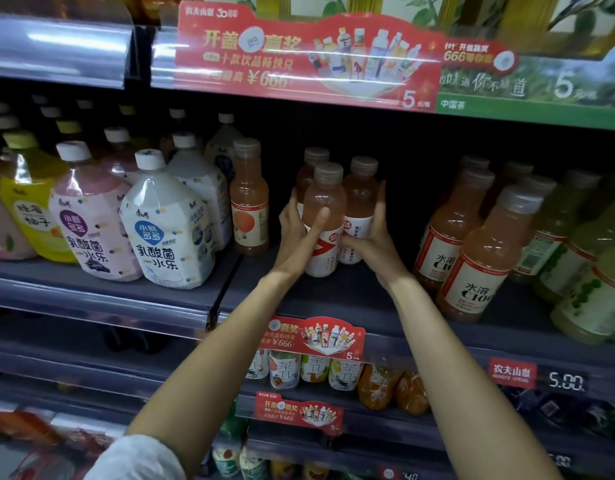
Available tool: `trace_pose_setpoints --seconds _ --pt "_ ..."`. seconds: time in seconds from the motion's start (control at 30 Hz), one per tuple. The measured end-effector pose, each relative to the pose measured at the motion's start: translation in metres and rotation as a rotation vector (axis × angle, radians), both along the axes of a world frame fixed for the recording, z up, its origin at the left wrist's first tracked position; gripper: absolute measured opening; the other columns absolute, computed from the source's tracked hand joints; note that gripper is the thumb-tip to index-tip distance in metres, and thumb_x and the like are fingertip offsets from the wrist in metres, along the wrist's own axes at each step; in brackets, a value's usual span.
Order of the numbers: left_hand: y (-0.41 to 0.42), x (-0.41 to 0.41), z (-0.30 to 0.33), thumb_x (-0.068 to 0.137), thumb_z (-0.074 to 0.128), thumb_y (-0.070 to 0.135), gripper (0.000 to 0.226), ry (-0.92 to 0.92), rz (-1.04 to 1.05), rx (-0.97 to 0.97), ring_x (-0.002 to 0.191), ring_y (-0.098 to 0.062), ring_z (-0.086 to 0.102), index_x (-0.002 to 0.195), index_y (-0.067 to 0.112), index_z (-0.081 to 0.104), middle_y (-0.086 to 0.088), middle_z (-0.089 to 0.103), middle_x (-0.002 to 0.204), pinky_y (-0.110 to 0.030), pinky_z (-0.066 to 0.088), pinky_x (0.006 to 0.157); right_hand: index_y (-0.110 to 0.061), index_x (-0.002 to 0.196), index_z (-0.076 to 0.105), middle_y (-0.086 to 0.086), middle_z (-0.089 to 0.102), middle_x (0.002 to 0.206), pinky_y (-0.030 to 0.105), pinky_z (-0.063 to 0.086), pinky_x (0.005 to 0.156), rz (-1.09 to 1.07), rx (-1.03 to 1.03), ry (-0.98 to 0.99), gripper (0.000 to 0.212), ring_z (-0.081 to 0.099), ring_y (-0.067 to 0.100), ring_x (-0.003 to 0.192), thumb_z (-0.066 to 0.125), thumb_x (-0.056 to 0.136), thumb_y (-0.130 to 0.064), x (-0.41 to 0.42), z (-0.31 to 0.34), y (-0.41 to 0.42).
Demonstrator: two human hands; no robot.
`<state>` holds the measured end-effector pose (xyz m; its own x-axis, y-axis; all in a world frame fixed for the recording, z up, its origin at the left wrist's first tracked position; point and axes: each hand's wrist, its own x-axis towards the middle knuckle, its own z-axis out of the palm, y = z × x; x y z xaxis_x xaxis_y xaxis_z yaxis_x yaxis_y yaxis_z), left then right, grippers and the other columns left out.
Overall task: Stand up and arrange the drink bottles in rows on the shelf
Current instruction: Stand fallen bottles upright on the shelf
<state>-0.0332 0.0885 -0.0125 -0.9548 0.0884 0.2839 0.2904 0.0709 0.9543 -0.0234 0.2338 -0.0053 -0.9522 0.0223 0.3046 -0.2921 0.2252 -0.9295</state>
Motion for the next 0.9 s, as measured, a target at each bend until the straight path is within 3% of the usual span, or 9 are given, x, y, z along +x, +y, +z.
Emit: trace_pose_setpoints --seconds 0.1,0.2,0.3,0.37,0.43,0.5,0.63,0.77,0.9 --pt "0.004 0.002 0.0 0.075 0.043 0.073 0.097 0.017 0.012 -0.044 0.131 0.002 0.012 0.153 0.032 0.001 0.001 0.005 0.157 -0.026 0.018 0.105 -0.027 0.151 -0.004 0.003 0.032 0.15 0.034 0.043 0.105 0.016 -0.004 -0.033 0.101 0.039 0.014 0.134 0.066 0.082 0.001 -0.002 0.003 -0.001" --pt "0.003 0.004 0.0 0.086 0.032 0.074 0.084 0.014 0.034 -0.108 0.144 -0.013 0.011 0.152 0.033 0.001 0.0 0.004 0.159 -0.035 0.017 0.113 -0.025 0.151 0.0 0.004 0.029 0.153 0.041 0.035 0.111 -0.072 0.08 -0.017 0.091 0.033 0.017 0.138 0.062 0.086 -0.006 0.002 0.009 -0.006" --pt "-0.004 0.011 -0.001 0.084 0.022 0.072 0.083 0.087 0.237 -0.132 0.145 -0.016 0.018 0.153 0.027 0.012 -0.001 0.018 0.158 -0.036 0.019 0.113 -0.024 0.152 0.002 0.001 0.02 0.157 0.04 0.024 0.116 -0.239 0.19 0.011 0.084 0.021 0.017 0.144 0.056 0.09 -0.005 0.016 0.011 -0.011" --pt "-0.019 0.016 -0.004 0.093 0.04 0.052 0.068 0.303 0.46 -0.213 0.139 -0.019 0.029 0.148 0.015 0.028 -0.006 0.034 0.151 -0.032 0.026 0.112 -0.021 0.151 0.009 0.001 0.017 0.158 0.032 0.019 0.115 -0.301 0.228 0.064 0.081 0.016 0.015 0.144 0.059 0.089 -0.007 0.034 0.007 -0.016" --pt "-0.036 0.011 -0.007 0.089 0.057 0.025 0.059 0.48 0.652 -0.316 0.131 -0.027 0.038 0.141 0.005 0.038 -0.014 0.043 0.141 -0.037 0.034 0.108 -0.017 0.149 0.02 0.006 0.021 0.155 0.027 0.019 0.111 -0.342 0.281 0.181 0.076 0.019 0.018 0.143 0.061 0.087 -0.005 0.051 -0.001 -0.021" --pt "-0.048 -0.002 -0.008 0.082 0.064 0.012 0.064 0.498 0.755 -0.374 0.128 -0.036 0.04 0.139 0.001 0.038 -0.021 0.042 0.14 -0.043 0.038 0.105 -0.011 0.145 0.031 0.013 0.025 0.151 0.029 0.024 0.11 -0.378 0.393 0.284 0.07 0.023 0.025 0.141 0.063 0.083 -0.001 0.061 -0.011 -0.027" --pt "-0.058 -0.026 -0.004 0.078 0.074 0.017 0.086 0.41 0.708 -0.549 0.132 -0.042 0.036 0.147 0.003 0.025 -0.026 0.032 0.145 -0.049 0.041 0.103 -0.012 0.143 0.036 0.013 0.023 0.152 0.029 0.023 0.109 -0.353 0.53 0.26 0.066 0.022 0.028 0.141 0.064 0.083 -0.004 0.066 -0.024 -0.037" --pt "-0.06 -0.029 -0.003 0.075 0.073 0.007 0.091 0.401 0.709 -0.648 0.124 -0.04 0.045 0.144 0.025 0.016 -0.018 0.036 0.143 -0.053 0.053 0.08 -0.013 0.141 0.038 0.008 0.026 0.152 0.023 0.022 0.108 -0.343 0.528 0.263 0.057 0.024 0.023 0.14 0.06 0.089 -0.012 0.071 -0.024 -0.041" --pt "-0.065 0.005 -0.003 0.076 0.072 0.012 0.09 0.421 0.664 -0.532 0.126 -0.033 0.043 0.148 0.027 0.021 -0.01 0.036 0.144 -0.046 0.047 0.092 -0.012 0.14 0.04 0.006 0.038 0.145 0.016 0.027 0.107 -0.307 0.452 0.309 0.054 0.032 0.016 0.134 0.059 0.089 -0.012 0.08 -0.02 -0.043"
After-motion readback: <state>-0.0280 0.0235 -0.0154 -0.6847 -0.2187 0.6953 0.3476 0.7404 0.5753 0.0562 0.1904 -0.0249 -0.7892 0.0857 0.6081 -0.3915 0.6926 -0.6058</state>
